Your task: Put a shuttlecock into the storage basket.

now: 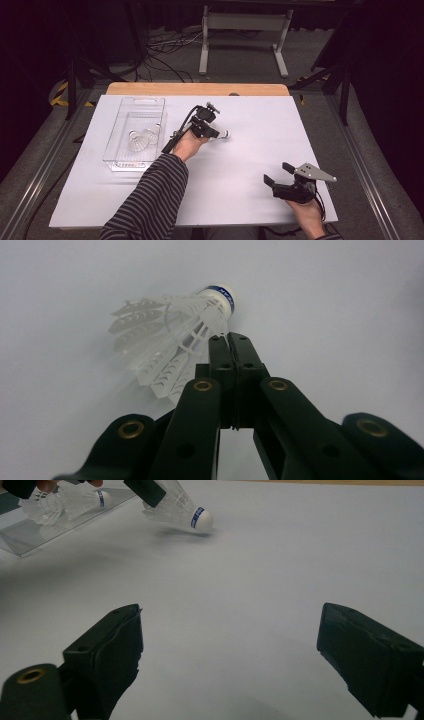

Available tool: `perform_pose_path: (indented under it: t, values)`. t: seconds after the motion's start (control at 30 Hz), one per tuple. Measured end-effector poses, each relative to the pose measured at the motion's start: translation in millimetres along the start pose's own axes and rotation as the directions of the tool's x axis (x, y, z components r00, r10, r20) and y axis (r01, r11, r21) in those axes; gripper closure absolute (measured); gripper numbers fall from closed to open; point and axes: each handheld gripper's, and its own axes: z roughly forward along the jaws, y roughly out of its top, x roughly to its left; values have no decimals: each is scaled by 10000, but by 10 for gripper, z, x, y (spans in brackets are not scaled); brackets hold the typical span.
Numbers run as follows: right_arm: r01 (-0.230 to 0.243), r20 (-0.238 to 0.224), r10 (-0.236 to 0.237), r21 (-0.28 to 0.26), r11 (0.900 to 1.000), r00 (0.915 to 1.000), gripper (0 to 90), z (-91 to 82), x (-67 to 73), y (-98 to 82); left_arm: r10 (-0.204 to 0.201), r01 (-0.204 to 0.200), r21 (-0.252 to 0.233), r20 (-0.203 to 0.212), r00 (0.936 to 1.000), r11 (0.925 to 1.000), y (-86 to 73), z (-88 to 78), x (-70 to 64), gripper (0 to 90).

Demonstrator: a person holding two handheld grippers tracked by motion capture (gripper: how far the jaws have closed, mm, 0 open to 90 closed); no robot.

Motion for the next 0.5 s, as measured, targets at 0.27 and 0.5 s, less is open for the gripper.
perform_pose_path:
  t: [0.27,0.5]
  values:
    - [-9,11,9,-15,10000,10000,120,-4,7,1,69,-68,-43,108,9999,10000,-10,-85,-21,900]
    - [9,27,-9,-12,10000,10000,120,-3,9,2,142,-140,-90,192,9997,9999,-23,-177,-48,900]
